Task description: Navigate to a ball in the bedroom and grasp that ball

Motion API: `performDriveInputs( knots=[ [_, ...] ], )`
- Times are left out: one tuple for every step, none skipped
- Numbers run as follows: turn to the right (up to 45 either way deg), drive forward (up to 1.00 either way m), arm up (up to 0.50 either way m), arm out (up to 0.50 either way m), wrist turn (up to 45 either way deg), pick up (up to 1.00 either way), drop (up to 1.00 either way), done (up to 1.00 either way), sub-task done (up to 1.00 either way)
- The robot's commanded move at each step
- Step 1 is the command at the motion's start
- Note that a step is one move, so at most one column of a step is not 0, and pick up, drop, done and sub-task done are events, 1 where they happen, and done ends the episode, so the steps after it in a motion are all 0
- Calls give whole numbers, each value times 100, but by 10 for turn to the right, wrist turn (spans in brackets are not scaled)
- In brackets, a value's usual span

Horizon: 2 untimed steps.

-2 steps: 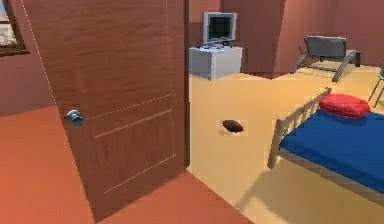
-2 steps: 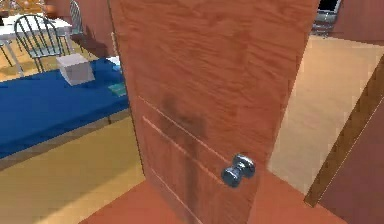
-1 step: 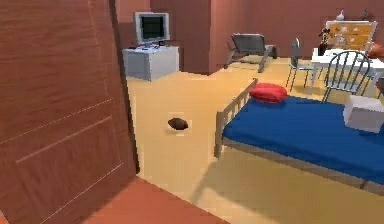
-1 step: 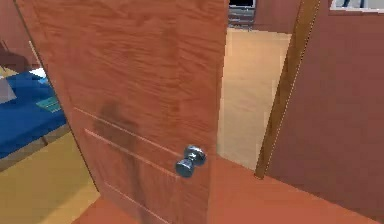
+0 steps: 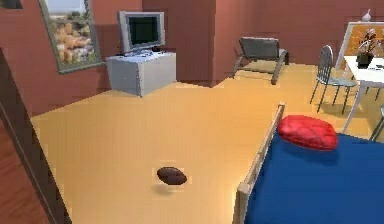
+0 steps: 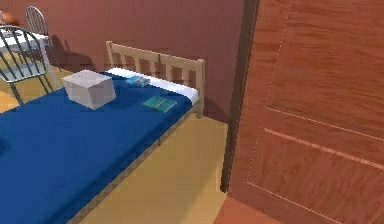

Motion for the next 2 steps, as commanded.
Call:
performDriveInputs(
  knots=[
    [30, 0, 0, 0, 0, 0, 0, 0, 0],
    [0, 20, 0, 0, 0, 0, 0, 0, 0]
  ],
)
